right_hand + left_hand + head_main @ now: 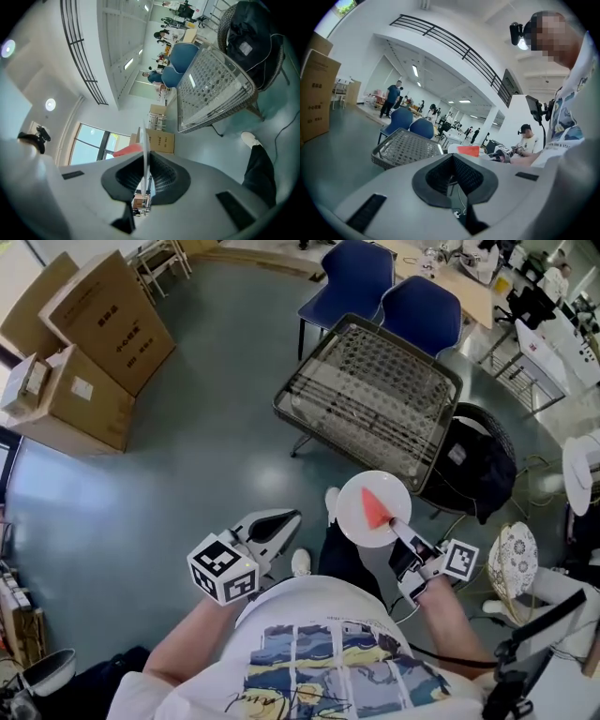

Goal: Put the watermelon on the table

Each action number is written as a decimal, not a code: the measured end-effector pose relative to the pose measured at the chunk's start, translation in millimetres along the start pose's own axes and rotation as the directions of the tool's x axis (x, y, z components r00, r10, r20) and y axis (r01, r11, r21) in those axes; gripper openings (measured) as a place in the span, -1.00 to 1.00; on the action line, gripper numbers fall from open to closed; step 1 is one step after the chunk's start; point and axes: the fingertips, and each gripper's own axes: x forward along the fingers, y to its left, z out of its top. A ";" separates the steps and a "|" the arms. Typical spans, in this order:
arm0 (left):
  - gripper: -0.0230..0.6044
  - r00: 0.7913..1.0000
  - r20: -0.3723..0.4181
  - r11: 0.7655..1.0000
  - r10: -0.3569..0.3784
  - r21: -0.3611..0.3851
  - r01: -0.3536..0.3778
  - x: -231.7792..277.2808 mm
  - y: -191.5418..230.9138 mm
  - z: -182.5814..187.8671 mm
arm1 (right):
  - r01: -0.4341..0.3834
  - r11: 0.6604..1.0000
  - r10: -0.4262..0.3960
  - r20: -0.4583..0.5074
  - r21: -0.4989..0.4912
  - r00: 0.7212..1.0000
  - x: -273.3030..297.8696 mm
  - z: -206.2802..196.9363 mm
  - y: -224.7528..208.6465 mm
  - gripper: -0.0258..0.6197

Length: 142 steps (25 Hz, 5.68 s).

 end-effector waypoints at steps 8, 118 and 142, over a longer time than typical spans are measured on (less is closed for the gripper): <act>-0.90 0.993 0.000 0.993 0.114 -0.001 -0.114 45.8 61.6 45.9 | -0.002 1.000 0.002 -0.066 -0.007 0.998 81.2 97.9 -41.9 -0.83; -0.90 0.832 -0.026 0.803 0.554 -0.247 -0.543 105.1 243.1 137.6 | 0.617 0.632 -0.726 -0.081 -0.469 0.683 426.4 378.9 -338.4 -0.60; -0.90 0.900 0.087 0.904 0.427 -0.044 -0.425 14.9 176.1 120.3 | 0.294 0.439 -0.663 -0.085 -0.849 0.743 282.5 227.6 -172.7 -0.87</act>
